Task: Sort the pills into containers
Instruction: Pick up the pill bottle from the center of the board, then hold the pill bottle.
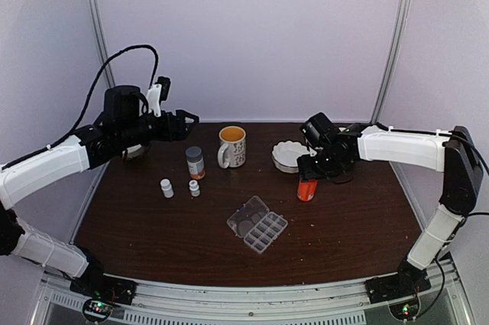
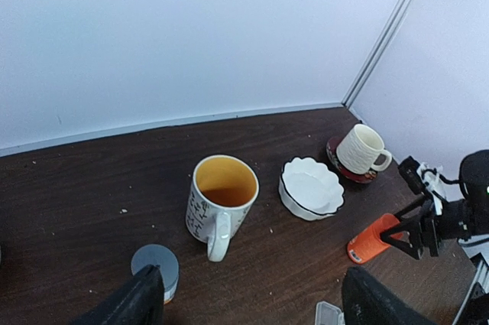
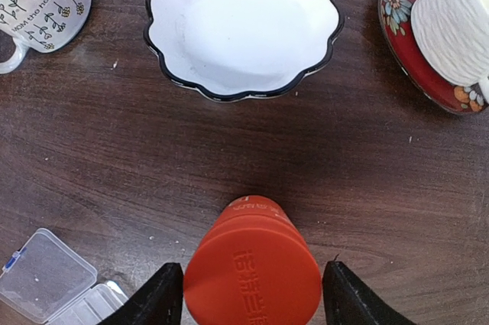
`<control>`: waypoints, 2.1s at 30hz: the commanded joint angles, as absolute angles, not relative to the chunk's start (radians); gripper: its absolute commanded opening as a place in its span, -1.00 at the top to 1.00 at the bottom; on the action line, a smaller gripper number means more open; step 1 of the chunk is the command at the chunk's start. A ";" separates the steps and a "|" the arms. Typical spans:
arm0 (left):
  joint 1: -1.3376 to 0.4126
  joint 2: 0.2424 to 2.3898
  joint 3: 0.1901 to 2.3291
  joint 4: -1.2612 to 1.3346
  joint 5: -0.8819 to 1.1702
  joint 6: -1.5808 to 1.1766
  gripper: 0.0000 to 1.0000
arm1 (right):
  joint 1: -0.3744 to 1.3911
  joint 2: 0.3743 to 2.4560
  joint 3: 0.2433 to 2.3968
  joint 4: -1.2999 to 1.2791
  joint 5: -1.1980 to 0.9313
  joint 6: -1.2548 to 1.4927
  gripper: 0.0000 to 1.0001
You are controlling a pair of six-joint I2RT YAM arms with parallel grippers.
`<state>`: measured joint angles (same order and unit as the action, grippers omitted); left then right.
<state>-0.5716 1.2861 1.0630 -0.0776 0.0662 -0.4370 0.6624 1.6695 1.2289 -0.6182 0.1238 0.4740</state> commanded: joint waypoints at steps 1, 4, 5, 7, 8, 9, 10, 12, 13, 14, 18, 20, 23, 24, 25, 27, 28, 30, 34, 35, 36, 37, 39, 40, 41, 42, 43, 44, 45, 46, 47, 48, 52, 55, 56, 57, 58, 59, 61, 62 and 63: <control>-0.587 1.198 0.988 -0.041 0.139 -0.439 -0.67 | 0.654 1.689 1.266 -0.629 0.138 0.468 -0.23; -0.595 1.143 0.949 -0.052 0.149 -0.440 -0.67 | 0.655 1.699 1.268 -0.628 0.136 0.467 -0.20; -0.598 1.126 0.933 -0.053 0.150 -0.440 -0.67 | 0.655 1.704 1.270 -0.628 0.134 0.466 -0.20; -0.601 1.096 0.901 -0.054 0.149 -0.442 -0.67 | 0.655 1.713 1.274 -0.631 0.132 0.465 -0.22; -0.601 1.082 0.887 -0.057 0.149 -0.444 -0.67 | 0.653 1.717 1.275 -0.632 0.131 0.464 -0.27; -0.603 1.070 0.872 -0.060 0.149 -0.446 -0.67 | 0.654 1.720 1.277 -0.634 0.130 0.463 -0.35; -0.603 1.058 0.864 -0.066 0.148 -0.448 -0.67 | 0.653 1.723 1.278 -0.637 0.130 0.462 -0.37; -0.604 1.038 0.852 -0.076 0.142 -0.454 -0.67 | 0.653 1.723 1.282 -0.642 0.131 0.463 -0.29; -0.604 1.030 0.849 -0.081 0.142 -0.457 -0.67 | 0.652 1.718 1.282 -0.642 0.130 0.463 -0.22; -0.606 1.022 0.844 -0.083 0.145 -0.457 -0.67 | 0.652 1.712 1.281 -0.642 0.131 0.465 -0.18; -0.622 1.006 0.832 -0.087 0.163 -0.457 -0.67 | 0.653 1.671 1.273 -0.645 0.138 0.465 0.07; -0.640 1.006 0.829 -0.087 0.163 -0.449 -0.68 | 0.653 1.645 1.267 -0.647 0.139 0.465 0.07; -0.673 1.010 0.821 -0.073 0.163 -0.440 -0.67 | 0.653 1.605 1.253 -0.648 0.124 0.465 0.08; -0.686 1.014 0.816 -0.062 0.163 -0.438 -0.67 | 0.653 1.592 1.249 -0.649 0.114 0.465 0.09; -0.703 1.018 0.810 -0.048 0.163 -0.434 -0.67 | 0.653 1.576 1.245 -0.652 0.103 0.465 0.10; -0.748 1.032 0.803 -0.009 0.152 -0.421 -0.67 | 0.654 1.539 1.236 -0.655 0.082 0.466 0.12; -0.778 1.045 0.806 0.014 0.136 -0.408 -0.67 | 0.655 1.518 1.234 -0.657 0.068 0.466 0.12; -0.840 1.075 0.814 0.046 0.088 -0.373 -0.66 | 0.658 1.462 1.221 -0.649 0.028 0.470 0.12; -0.916 1.145 0.845 0.104 0.038 -0.327 -0.67 | 0.662 1.342 1.180 -0.605 -0.104 0.491 0.12; -0.926 1.157 0.852 0.117 0.036 -0.320 -0.70 | 0.665 1.314 1.166 -0.590 -0.135 0.500 0.12; -0.936 1.170 0.863 0.120 0.031 -0.310 -0.72 | 0.668 1.290 1.154 -0.573 -0.173 0.511 0.12; -0.947 1.181 0.875 0.120 0.023 -0.297 -0.73 | 0.672 1.267 1.142 -0.554 -0.211 0.523 0.13; -0.978 1.199 0.888 0.130 -0.023 -0.249 -0.74 | 0.687 1.221 1.120 -0.513 -0.284 0.551 0.13; -1.007 1.212 0.892 0.138 -0.048 -0.218 -0.74 | 0.695 1.202 1.112 -0.497 -0.305 0.570 0.13; -1.031 1.220 0.895 0.147 -0.070 -0.185 -0.77 | 0.705 1.185 1.102 -0.474 -0.324 0.587 0.14; -1.051 1.230 0.897 0.160 -0.088 -0.158 -0.87 | 0.716 1.167 1.091 -0.450 -0.344 0.604 0.14; -1.069 1.240 0.899 0.176 -0.094 -0.135 -0.94 | 0.732 1.149 1.079 -0.428 -0.363 0.621 0.14; -1.083 1.250 0.899 0.197 -0.096 -0.121 -0.95 | 0.744 1.132 1.069 -0.412 -0.372 0.636 0.14; -1.094 1.261 0.901 0.213 -0.094 -0.118 -0.95 | 0.757 1.117 1.060 -0.397 -0.375 0.652 0.15; -1.101 1.275 0.906 0.227 -0.087 -0.122 -0.95 | 0.771 1.102 1.052 -0.384 -0.377 0.665 0.15; -1.105 1.292 0.916 0.232 -0.076 -0.128 -0.95 | 0.785 1.091 1.046 -0.372 -0.380 0.677 0.15; -1.112 1.311 0.931 0.230 -0.066 -0.133 -0.95 | 0.797 1.080 1.040 -0.360 -0.382 0.688 0.15; -1.168 1.378 0.995 0.225 -0.087 -0.088 -0.95 | 0.837 1.052 1.020 -0.327 -0.390 0.730 0.15; -1.195 1.415 1.019 0.235 -0.089 -0.067 -0.95 | 0.862 1.033 0.996 -0.282 -0.404 0.764 0.15; -1.200 1.424 1.025 0.237 -0.093 -0.065 -0.95 | 0.869 1.027 0.987 -0.267 -0.409 0.774 0.15; -1.202 1.430 1.030 0.240 -0.095 -0.061 -0.95 | 0.876 1.023 0.981 -0.252 -0.417 0.783 0.15; -1.206 1.434 1.032 0.245 -0.096 -0.059 -0.95 | 0.880 1.021 0.975 -0.238 -0.426 0.790 0.15; -1.206 1.435 1.032 0.252 -0.098 -0.056 -0.95 | 0.883 1.019 0.971 -0.228 -0.435 0.796 0.15; -1.207 1.436 1.035 0.261 -0.087 -0.053 -0.93 | 0.886 1.013 0.964 -0.216 -0.447 0.805 0.15; -1.207 1.437 1.040 0.260 -0.079 -0.051 -0.88 | 0.888 1.009 0.959 -0.206 -0.451 0.809 0.15; -1.207 1.439 1.044 0.259 -0.070 -0.052 -0.84 | 0.889 1.005 0.954 -0.192 -0.456 0.814 0.15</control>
